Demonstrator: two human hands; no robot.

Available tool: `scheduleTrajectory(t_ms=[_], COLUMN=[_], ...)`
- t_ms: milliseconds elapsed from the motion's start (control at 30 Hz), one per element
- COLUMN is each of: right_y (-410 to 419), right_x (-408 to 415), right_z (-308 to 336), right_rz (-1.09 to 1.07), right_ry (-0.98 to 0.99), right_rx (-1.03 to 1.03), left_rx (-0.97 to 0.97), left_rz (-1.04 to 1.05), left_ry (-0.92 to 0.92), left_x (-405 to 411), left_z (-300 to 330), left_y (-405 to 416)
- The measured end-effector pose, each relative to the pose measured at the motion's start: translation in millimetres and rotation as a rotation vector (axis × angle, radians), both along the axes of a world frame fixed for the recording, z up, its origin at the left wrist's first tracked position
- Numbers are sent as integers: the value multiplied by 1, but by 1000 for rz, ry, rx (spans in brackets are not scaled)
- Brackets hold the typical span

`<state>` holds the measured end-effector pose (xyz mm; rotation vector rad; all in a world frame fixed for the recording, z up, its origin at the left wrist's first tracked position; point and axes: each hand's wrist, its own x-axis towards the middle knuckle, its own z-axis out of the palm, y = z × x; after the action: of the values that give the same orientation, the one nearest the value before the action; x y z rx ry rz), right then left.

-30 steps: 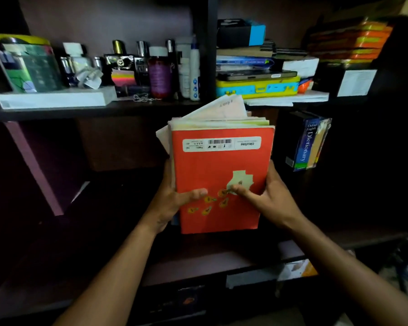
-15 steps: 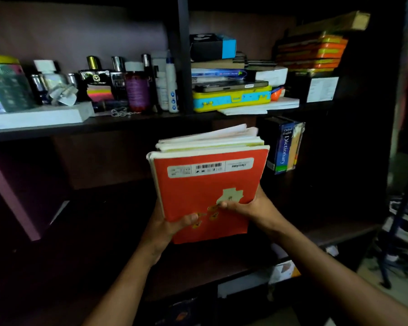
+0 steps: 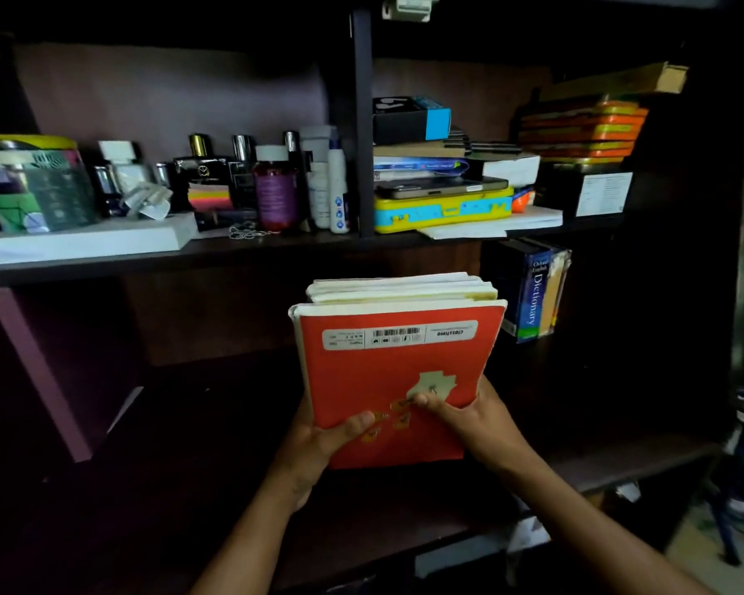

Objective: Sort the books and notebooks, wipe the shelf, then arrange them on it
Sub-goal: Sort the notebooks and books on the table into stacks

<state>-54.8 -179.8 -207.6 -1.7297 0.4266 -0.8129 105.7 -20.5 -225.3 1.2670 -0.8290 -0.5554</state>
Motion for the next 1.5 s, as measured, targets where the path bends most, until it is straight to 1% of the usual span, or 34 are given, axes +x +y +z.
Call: scheduleTrajectory(t_ms=[133, 167, 200, 267, 300, 367, 433, 467, 500, 567, 633, 667, 733, 800, 867, 1033, 1100, 1167, 1267, 1333, 1400, 1500], right_y=[10, 10, 7, 7, 9, 5, 3, 0, -6, -17, -23, -23, -15, -9, -7, -10, -14, -18, -36, -52, -72, -107], right_x=[-13, -11, -40, -65, -89, -165, -218, -259, -281, -350, -409, -429, -476, -503, -524, -551, -562, -573, -596, -603, -601, -601], right_z=[15, 16, 22, 32, 41, 58, 79, 87, 93, 101, 101, 102, 103, 107, 112, 132, 143, 150, 140, 128, 120, 116], right_rz=[-124, -140, -199, -207, -209, -211, -244, -311, -368, -563, -702, -725, -722, -699, -711, -844, -885, -919, -1037, -1094, -1155, -1220], right_ry=[6, 37, 80, 196, 221, 226, 281, 307, 315, 300, 207, 155, 99, 118, 149, 284, 215, 84, -161, -280, -313, -249], right_rx=[-9, -21, -11, 0, 17, 85, 32, -8, -31, -38, 41, 104, 186, 187, 159, 99, 94, 127, 255, 353, 399, 378], left_rx=[-9, -16, 0, 39, 65, 149, 168, 164, 125, 78, 118, 143, 222, 277, 279, 208, 203, 197, 150, 118, 102, 72], left_rz=[67, 71, 27, -29, -93, -240, -335, -409, -475, -585, -657, -694, -745, -788, -852, -870, -871, -855, -760, -688, -633, -604], left_ry=[65, 114, 164, 267, 308, 388, 489, 536, 589, 688, 709, 696, 689, 700, 723, 703, 709, 674, 611, 612, 618, 634], left_x=[-23, -26, -52, -74, -92, -159, -211, -249, -271, -325, -366, -380, -416, -436, -452, -480, -484, -479, -455, -431, -410, -399], left_z=[6, 6, 15, 17, 19, 23, 27, 31, 38, 52, 63, 66, 65, 61, 62, 74, 80, 84, 84, 84, 84, 91], left_y=[-5, -4, -11, -13, -16, -33, -45, -57, -63, -83, -101, -108, -115, -117, -118, -136, -143, -145, -145, -144, -145, -150])
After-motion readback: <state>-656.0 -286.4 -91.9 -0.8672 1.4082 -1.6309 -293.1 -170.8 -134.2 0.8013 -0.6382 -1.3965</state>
